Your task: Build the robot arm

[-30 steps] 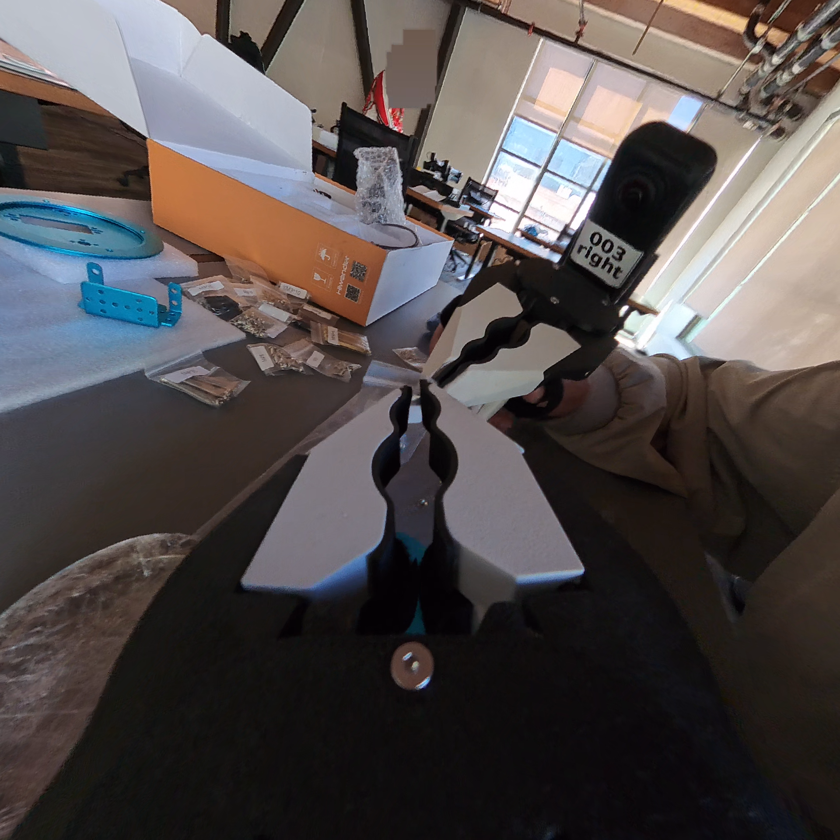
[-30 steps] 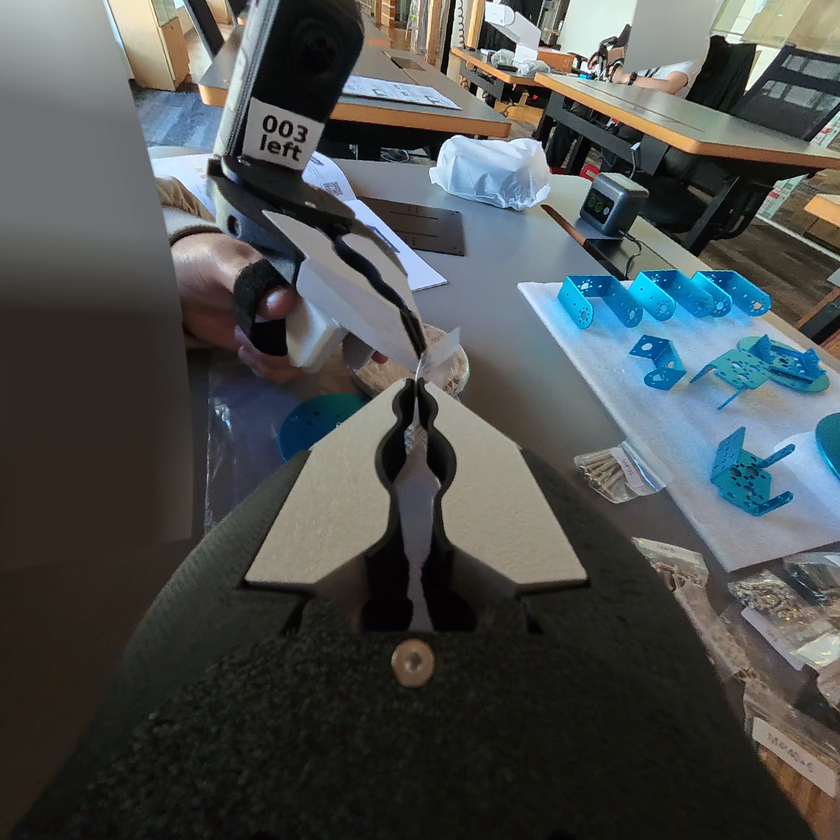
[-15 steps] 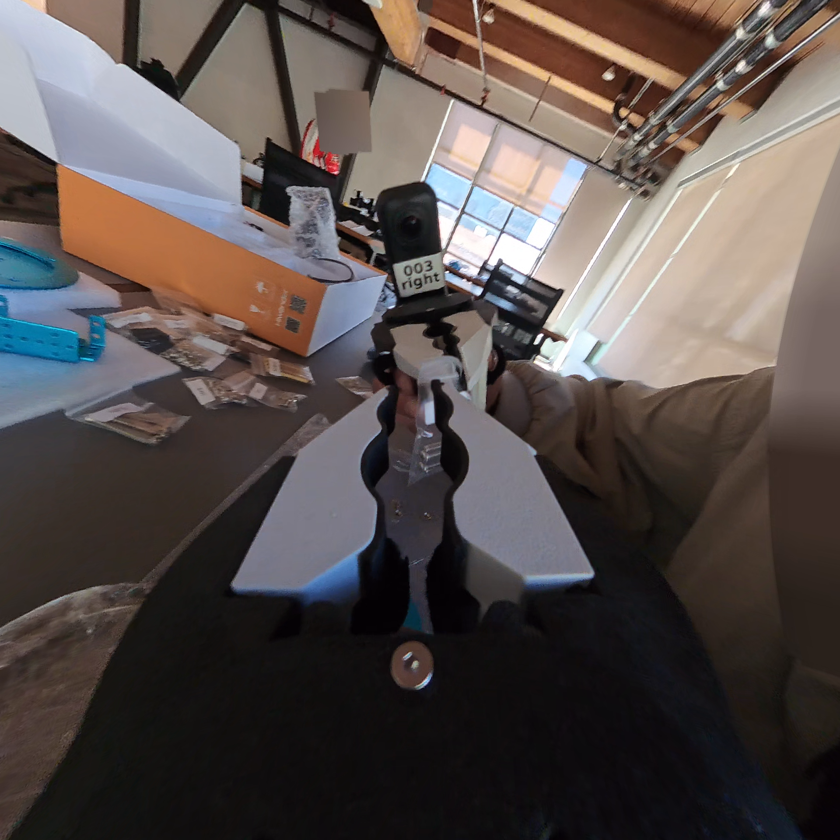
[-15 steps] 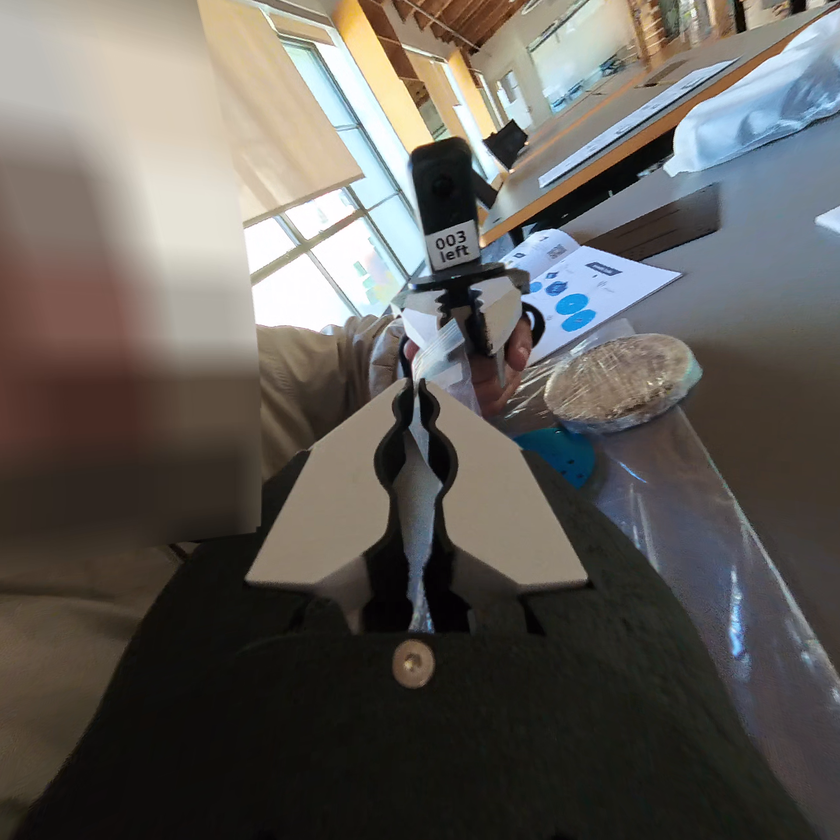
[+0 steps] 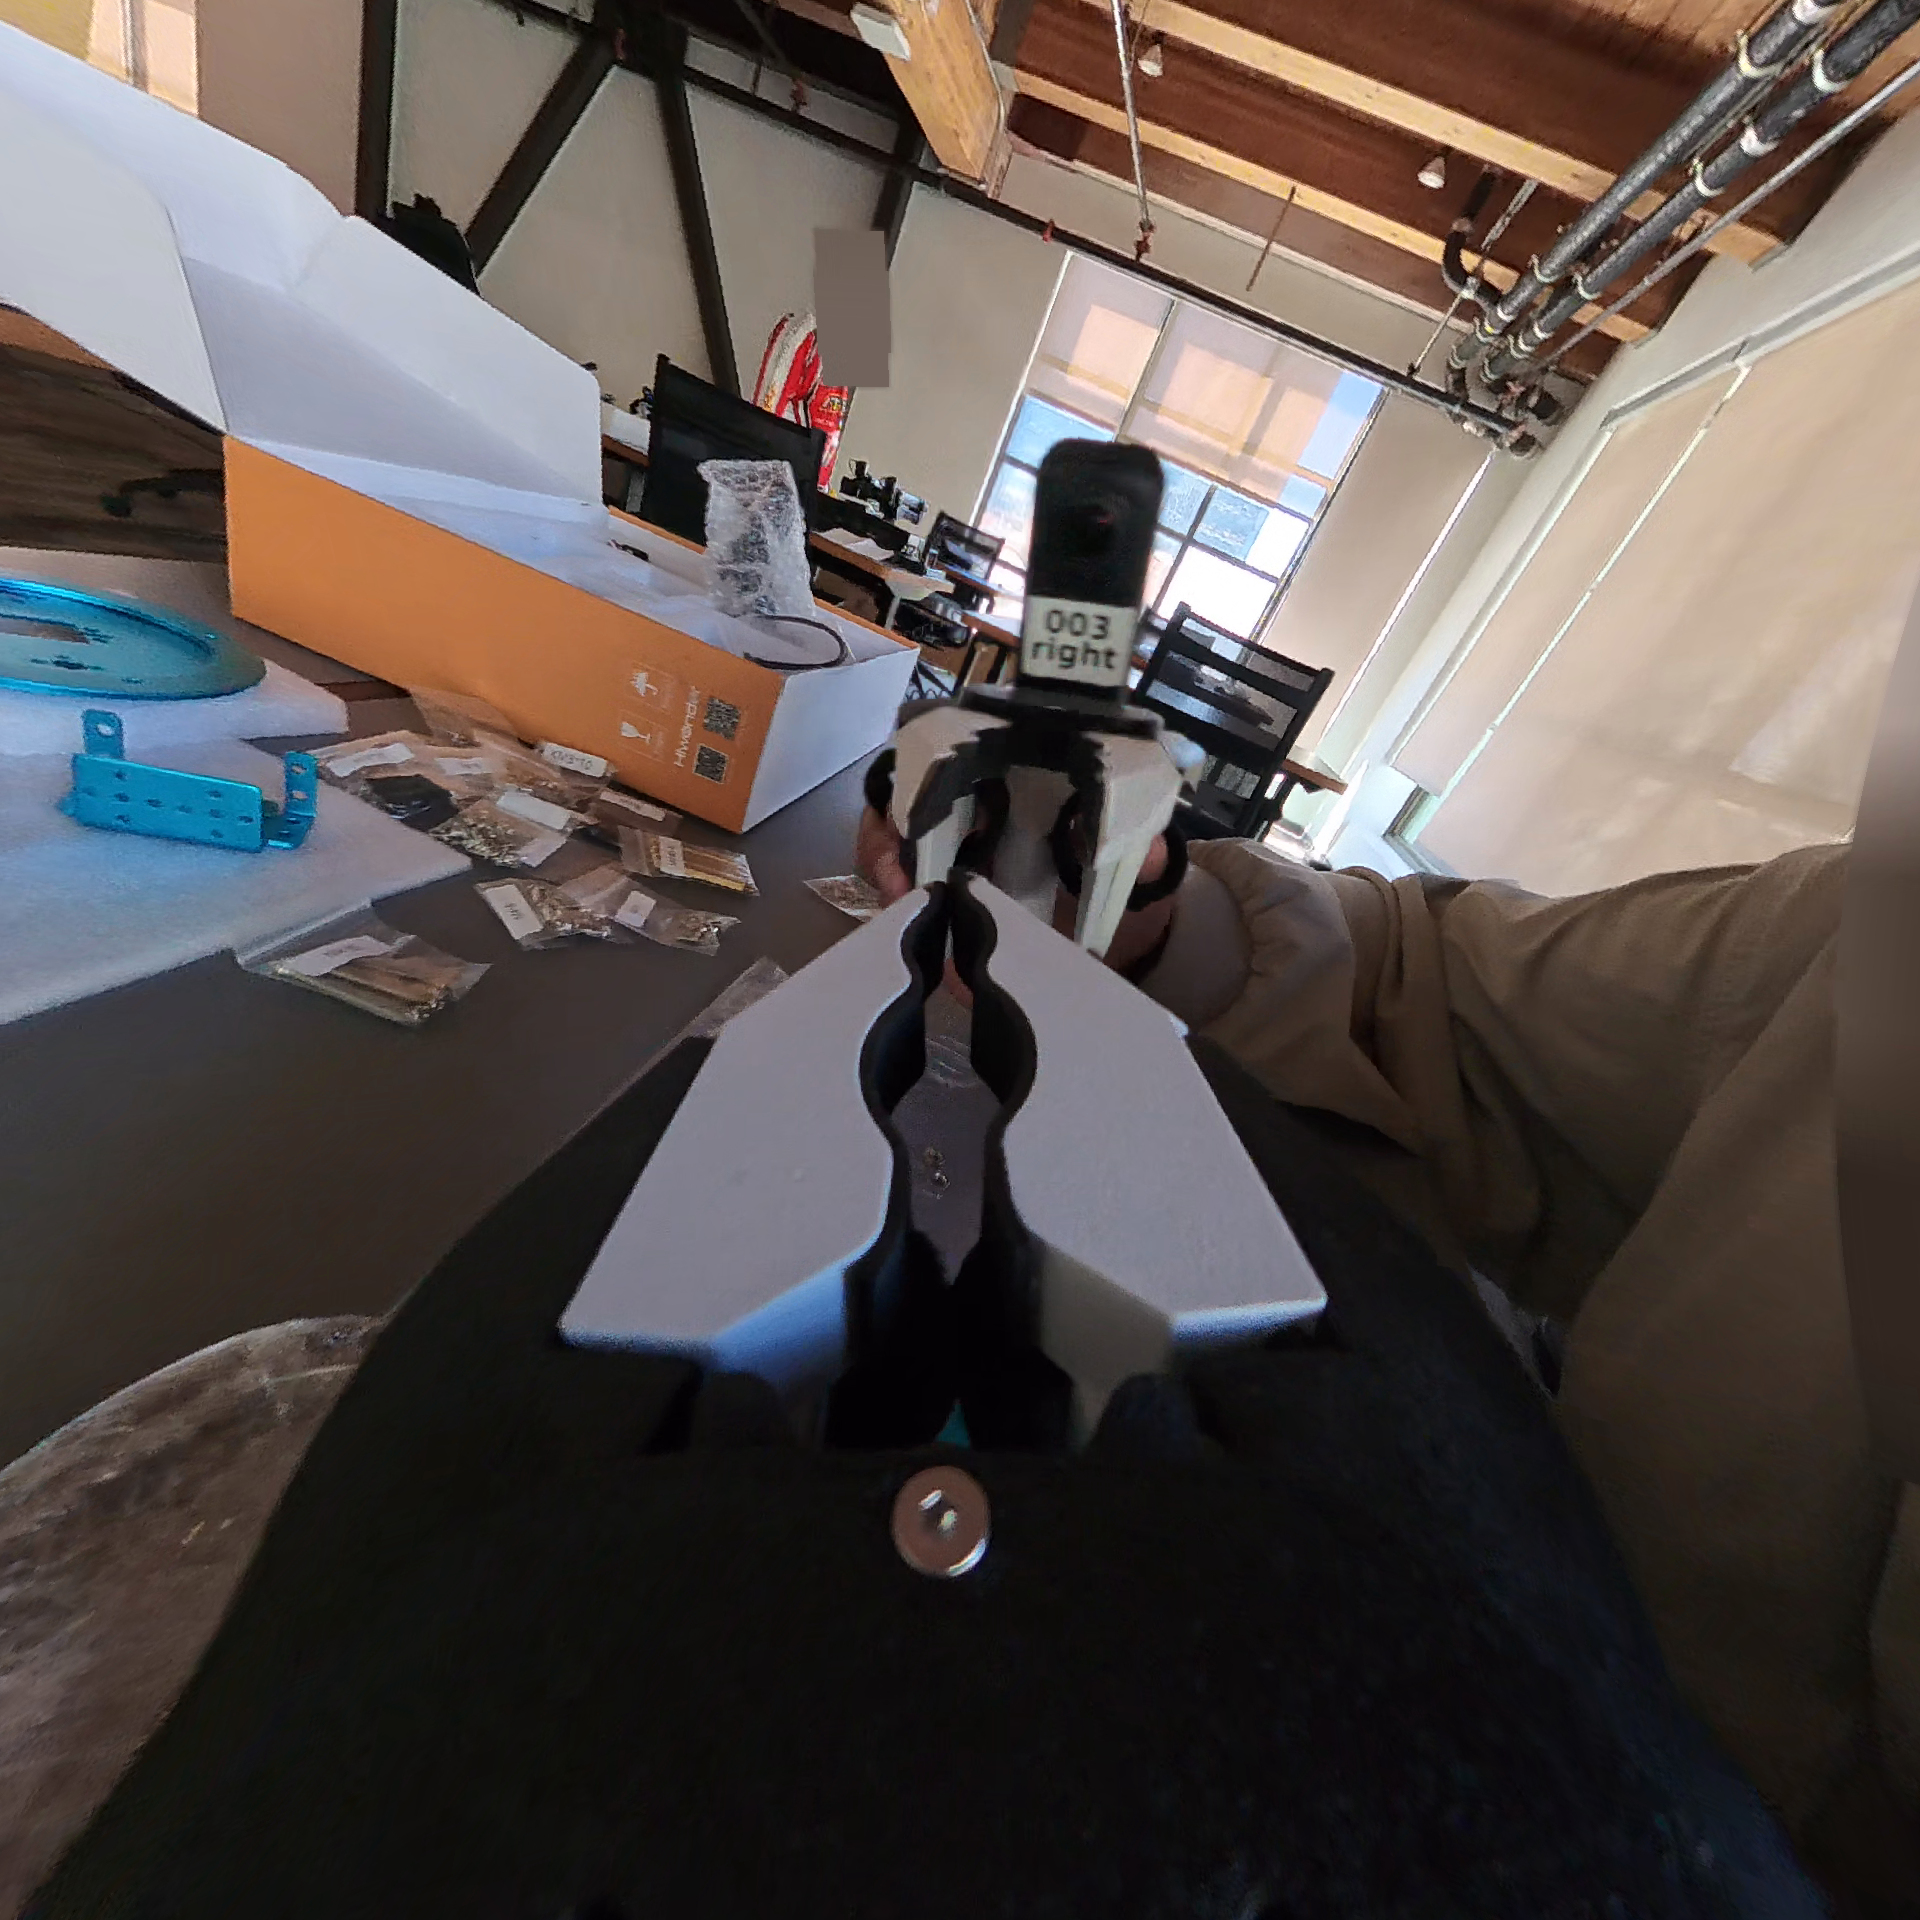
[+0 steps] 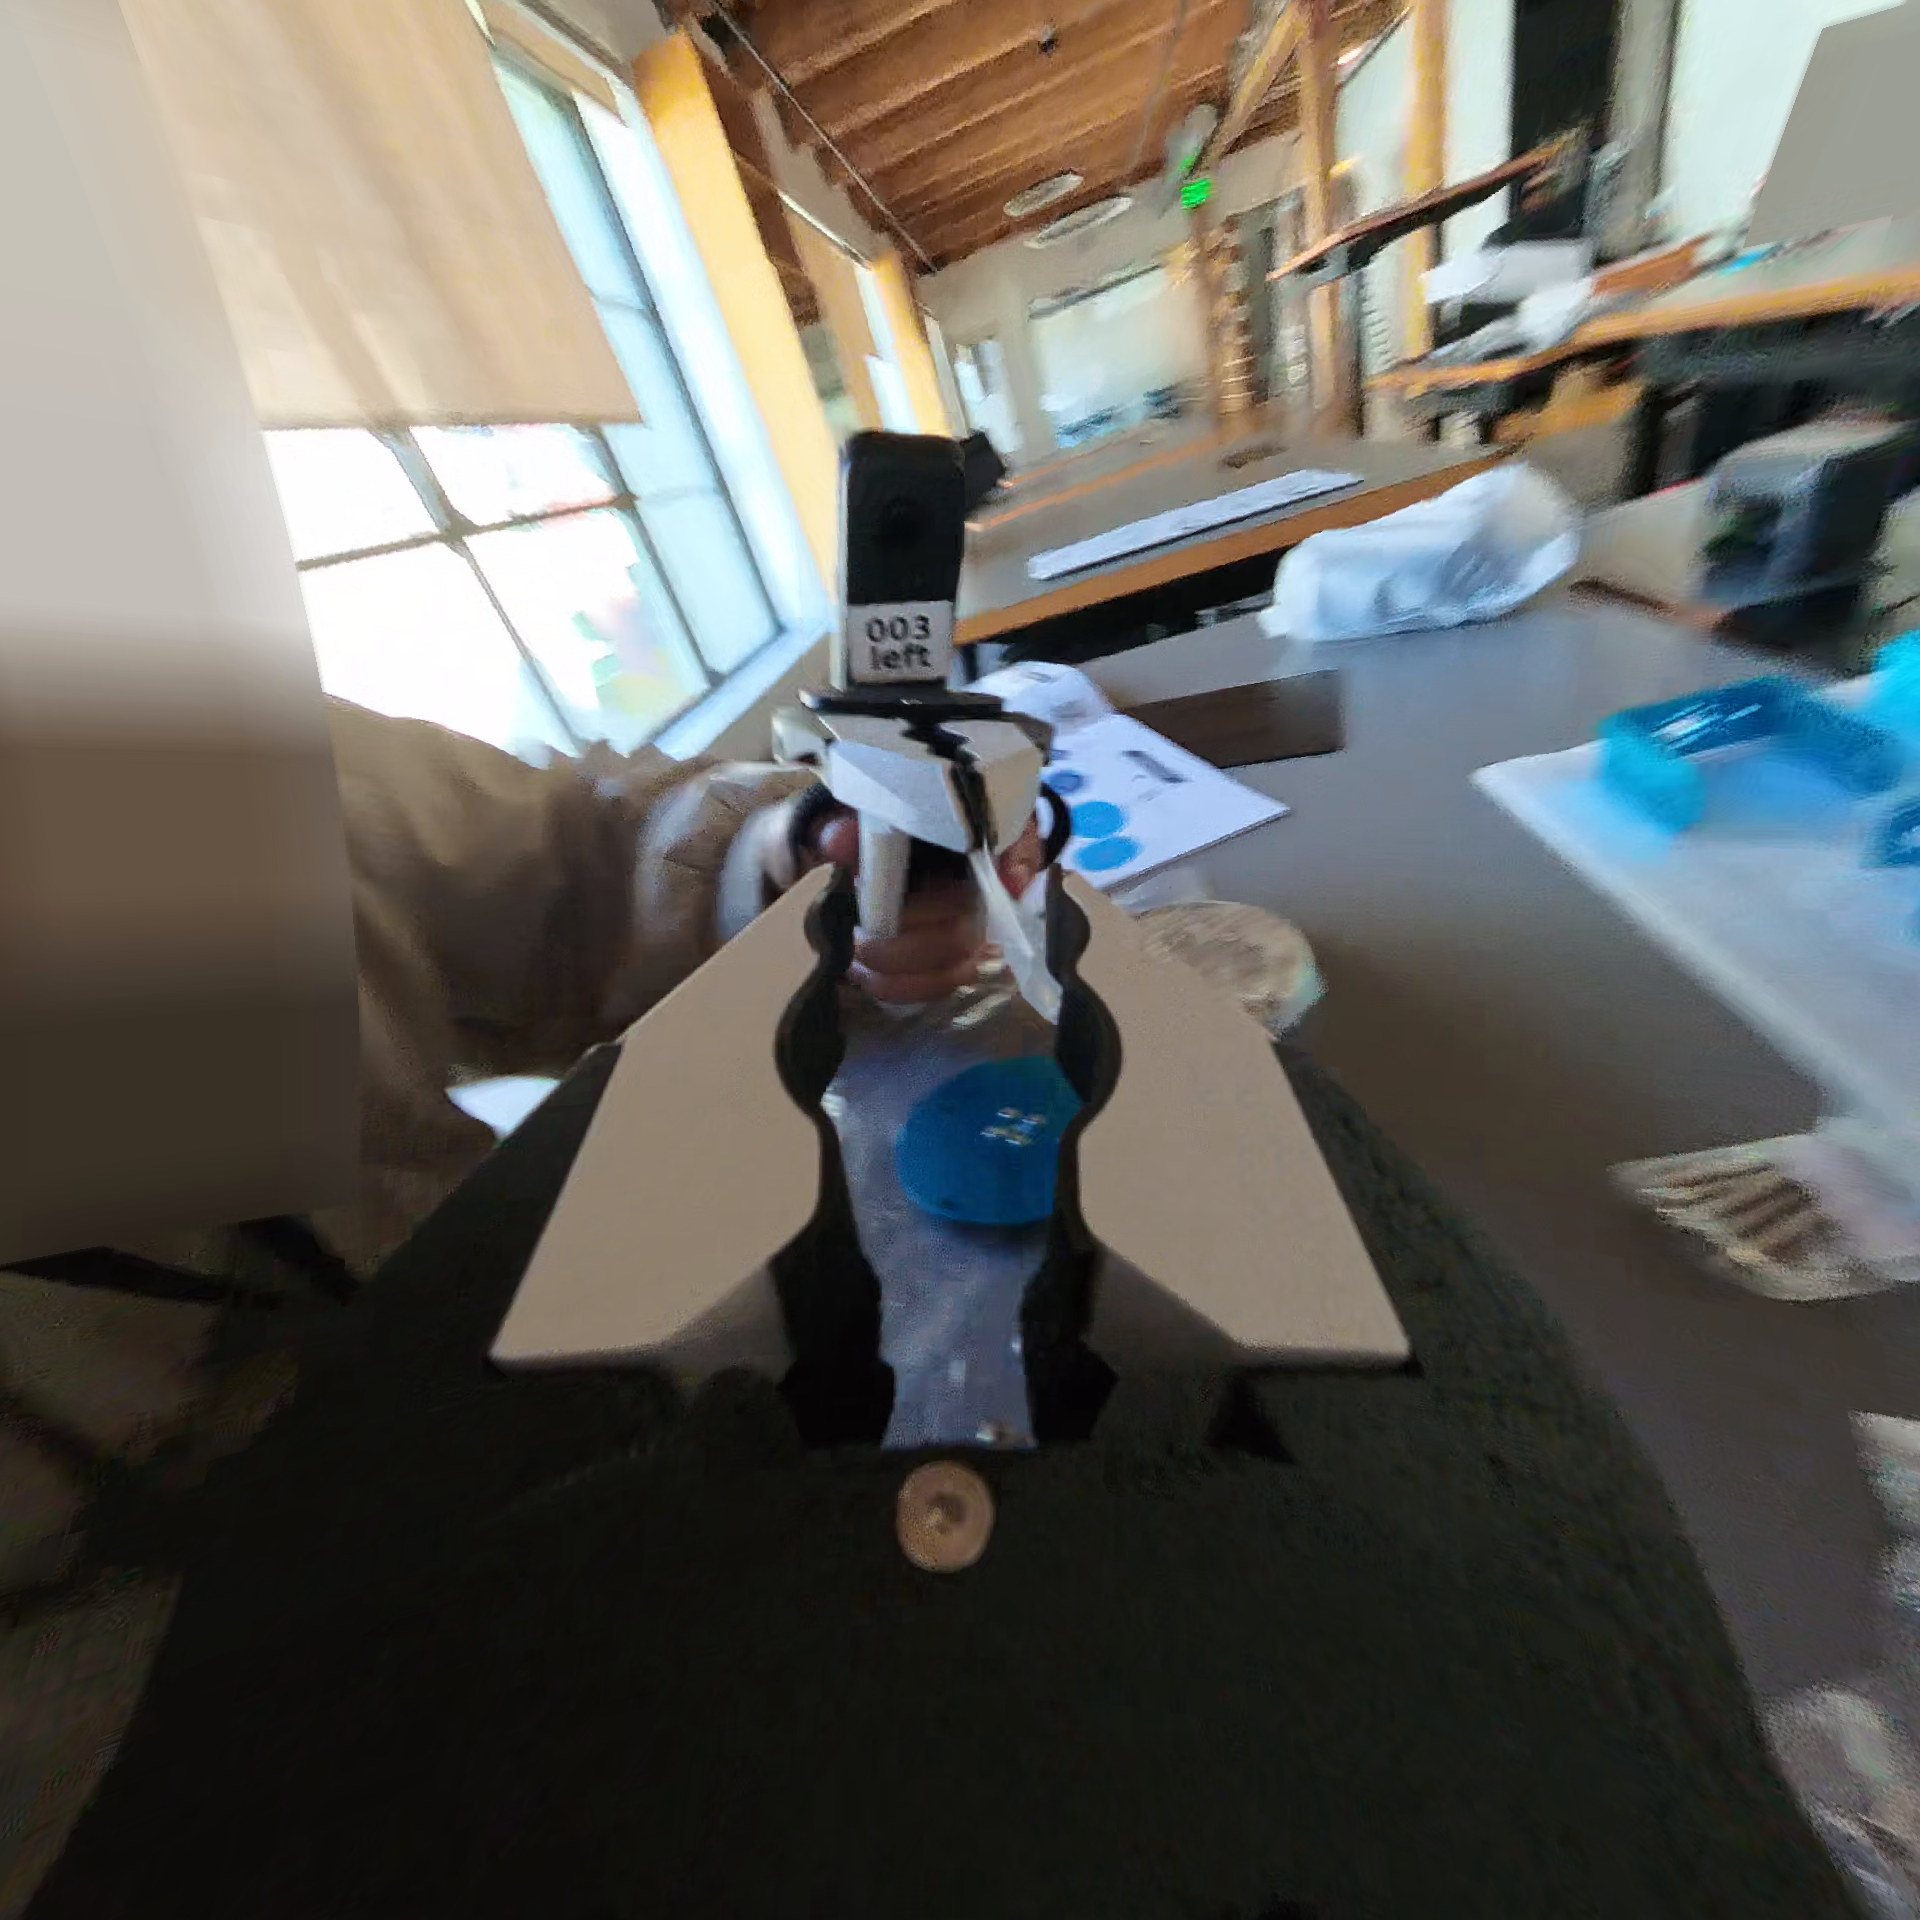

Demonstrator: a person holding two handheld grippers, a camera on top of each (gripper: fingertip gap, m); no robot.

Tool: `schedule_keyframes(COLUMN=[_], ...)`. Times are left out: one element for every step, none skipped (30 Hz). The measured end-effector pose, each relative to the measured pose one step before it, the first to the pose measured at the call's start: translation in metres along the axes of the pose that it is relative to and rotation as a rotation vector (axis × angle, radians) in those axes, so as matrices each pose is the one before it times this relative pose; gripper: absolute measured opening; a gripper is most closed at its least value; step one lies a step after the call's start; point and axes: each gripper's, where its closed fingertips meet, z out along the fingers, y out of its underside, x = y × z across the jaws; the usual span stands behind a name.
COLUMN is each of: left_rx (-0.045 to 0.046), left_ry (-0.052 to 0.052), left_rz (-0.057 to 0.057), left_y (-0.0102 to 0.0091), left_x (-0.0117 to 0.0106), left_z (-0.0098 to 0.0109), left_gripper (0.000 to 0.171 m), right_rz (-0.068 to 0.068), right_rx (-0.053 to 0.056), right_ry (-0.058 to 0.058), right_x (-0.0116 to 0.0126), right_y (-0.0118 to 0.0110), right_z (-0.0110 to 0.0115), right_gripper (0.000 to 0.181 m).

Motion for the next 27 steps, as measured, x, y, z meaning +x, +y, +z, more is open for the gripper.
schedule_keyframes(left_rx=[0.00486,0.00498,0.00429,0.00321,-0.00284,-0.00231,0.00119,-0.00169,-0.00536,-0.00117,-0.00417,-0.00493,-0.00267,-0.00575,-0.01031,-0.00885,-0.00527,-0.00364,-0.00325,-0.00314,0.00261,0.00222,0.00391,0.00767,0.00165,0.00188,0.0047], left_ry=[0.0033,0.005,0.0031,0.0021,0.0021,0.0027,0.0031,0.0038,0.0027,0.0012,0.0029,0.0034,-0.0038,-0.0031,-0.0014,0.0003,-0.001,0.0069,0.0078,-0.0008,-0.0005,0.0014,-0.0071,-0.0088,-0.0055,-0.0106,-0.0083], left_rz=[-0.0135,-0.0127,-0.0089,-0.0039,0.0009,0.0028,0.0011,0.0005,0.0036,0.0049,0.0042,0.0084,0.0164,0.0239,0.0274,0.0261,0.0211,0.0123,0.006,0.0089,0.0095,0.0034,0.0013,0.0023,-0.0005,-0.0015,0.0028], left_y=[-0.00059,-0.0006,-0.00034,-0.00028,0.00058,0.00048,0.00014,0.0004,0.00099,0.00038,0.00084,0.00075,0.00007,0.00032,0.00097,0.00093,0.00071,0.00085,0.0009,0.00068,-0.00044,-0.00081,-0.00105,-0.00147,-0.00057,-0.00054,-0.00077], left_x=[-0.00082,-0.00011,0.00005,0.00027,0.00049,0.0009,0.00099,0.00098,0.00092,0.00071,0.00076,0.00083,0.00017,0.00042,0.00102,0.00147,0.00152,0.0025,0.00241,0.00116,0.00103,0.00091,-0.00084,-0.00139,-0.00148,-0.00235,-0.00155], left_z=[-0.00048,-0.00018,-0.00024,0.0,0.00029,0.00034,0.00026,0.00038,0.00052,0.00032,0.0004,0.00048,0.0,0.00001,0.00029,0.00047,0.00049,0.00077,0.00079,0.00053,0.00004,-0.00009,-0.0004,-0.00075,-0.00057,-0.00047,-0.00057], left_gripper=[0.0,0.0,0.0,0.0,0.0,0.0,0.0,0.0,0.0,0.0,0.0,0.0,0.0,0.0,0.0,0.0,0.0,0.0,0.0,0.0,0.0,0.0,0.0,0.0,0.0,0.0,0.0], right_rz=[-0.0849,-0.0668,-0.0441,-0.0269,-0.0166,-0.0162,-0.018,-0.0175,-0.0186,-0.0126,0.0001,0.0117,0.0128,0.0209,0.0367,0.0388,0.0335,0.0269,0.0094,-0.0043,-0.0074,-0.0064,-0.0014,0.0046,0.0076,0.0084,0.0015], right_rx=[-0.0271,-0.0262,-0.0234,-0.0132,-0.0035,0.0059,0.0023,-0.0012,0.0047,0.0019,-0.013,-0.0077,0.0101,0.0077,-0.0071,-0.0028,0.0055,0.0084,0.0028,-0.0033,-0.0025,-0.0068,-0.0057,0.0102,0.0116,-0.0015,-0.0043], right_ry=[0.0515,0.0498,0.0499,0.0245,0.008,0.0085,0.0026,0.0106,0.012,0.0031,0.0029,-0.0006,-0.0131,-0.0244,-0.0249,-0.0313,-0.0269,-0.0168,-0.002,-0.0062,-0.0074,0.0055,0.0046,-0.0032,-0.0055,-0.0007,0.0025], right_x=[0.00228,0.00245,0.0032,0.00018,-0.0017,-0.00131,-0.00155,0.00017,0.0006,-0.00009,0.00071,0.00053,-0.00095,-0.00214,-0.00149,-0.00215,-0.00166,-0.00098,0.00045,-0.00138,-0.00218,0.00008,0.00038,-0.00039,-0.00016,0.00081,0.00089], right_y=[0.0029,0.00376,0.00382,0.00293,0.00134,-0.00079,-0.00084,-0.00086,-0.00144,-0.00072,0.00152,0.00068,-0.00168,-0.00155,0.00041,-0.00035,-0.00108,-0.00132,-0.00037,0.00053,0.00026,0.00053,0.00019,-0.00176,-0.00174,0.00018,0.00076], right_z=[0.00054,0.00178,0.00234,0.00238,0.00155,0.00043,-0.00003,-0.00086,-0.00136,-0.00093,0.00015,-0.00011,-0.00101,-0.00075,-0.00029,-0.00064,-0.0005,-0.00059,-0.00025,0.00048,0.00051,0.00044,0.00019,-0.00056,-0.00087,-0.00023,0.00018], right_gripper=[0.037,0.038,0.038,0.037,0.034,0.029,0.022,0.014,0.005,0.0,0.0,0.0,0.0,0.0,0.0,0.0,0.0,0.0,0.0,0.0,0.0,0.0,0.0,0.0,0.0,0.0,0.0])
